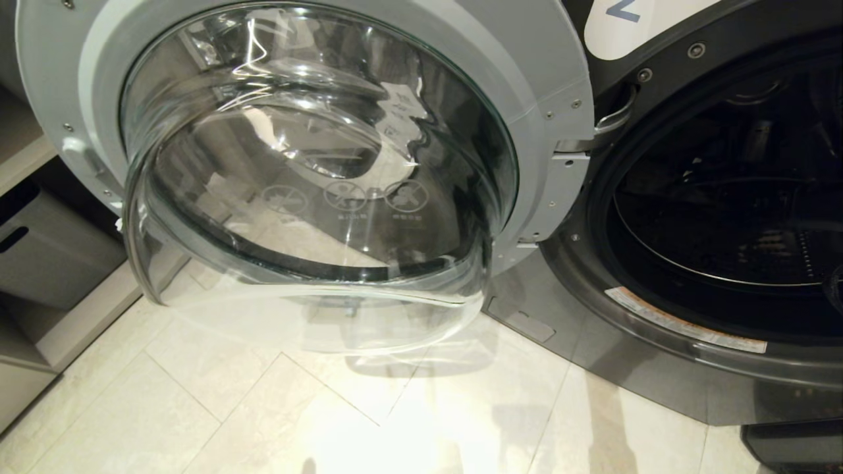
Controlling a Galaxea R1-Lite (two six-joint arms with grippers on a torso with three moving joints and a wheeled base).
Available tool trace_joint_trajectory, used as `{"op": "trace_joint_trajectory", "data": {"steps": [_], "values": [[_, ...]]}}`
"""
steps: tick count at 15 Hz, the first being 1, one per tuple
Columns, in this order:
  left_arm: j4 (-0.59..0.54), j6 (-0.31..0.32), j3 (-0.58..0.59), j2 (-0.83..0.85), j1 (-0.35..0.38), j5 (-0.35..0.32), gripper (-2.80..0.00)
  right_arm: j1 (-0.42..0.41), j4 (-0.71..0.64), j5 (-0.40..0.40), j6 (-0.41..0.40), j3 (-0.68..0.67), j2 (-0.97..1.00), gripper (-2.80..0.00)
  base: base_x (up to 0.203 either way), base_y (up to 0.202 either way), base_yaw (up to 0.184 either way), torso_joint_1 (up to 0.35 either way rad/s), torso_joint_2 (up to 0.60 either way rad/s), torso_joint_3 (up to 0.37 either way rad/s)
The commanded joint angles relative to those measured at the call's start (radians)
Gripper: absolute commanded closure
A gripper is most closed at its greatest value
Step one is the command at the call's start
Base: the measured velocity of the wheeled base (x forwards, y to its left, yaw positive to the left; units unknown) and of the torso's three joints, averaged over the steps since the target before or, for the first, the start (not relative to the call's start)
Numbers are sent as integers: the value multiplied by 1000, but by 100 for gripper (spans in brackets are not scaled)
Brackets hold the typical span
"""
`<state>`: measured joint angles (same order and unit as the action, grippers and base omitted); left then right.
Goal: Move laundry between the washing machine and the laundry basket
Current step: Pick a cloth and place it into the basket
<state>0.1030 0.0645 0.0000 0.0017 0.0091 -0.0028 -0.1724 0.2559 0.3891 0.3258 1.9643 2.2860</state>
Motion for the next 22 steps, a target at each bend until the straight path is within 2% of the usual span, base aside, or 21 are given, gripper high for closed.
{"op": "trace_joint_trajectory", "data": {"steps": [1,6,8,15,18,22], "values": [[1,1,40,1,0,0,0,-16,13,9,4,-1,-7,-280,0,0,0,0,0,0],[1,0,40,1,0,0,0,-85,14,14,-10,-4,-16,-280,0,0,0,0,0,0],[1,0,40,0,0,0,0,-84,-23,14,-16,-7,-22,-280,0,0,0,0,0,0],[3,1,40,0,0,-6,0,-84,-24,5,-76,-7,-16,-280,0,0,0,0,0,0],[4,-35,40,1,0,0,0,-79,-24,2,-77,-13,-23,-280,0,0,0,0,0,0],[4,-51,40,0,0,5,0,-67,-24,0,-71,-16,-20,-280,0,0,0,0,0,0]]}}
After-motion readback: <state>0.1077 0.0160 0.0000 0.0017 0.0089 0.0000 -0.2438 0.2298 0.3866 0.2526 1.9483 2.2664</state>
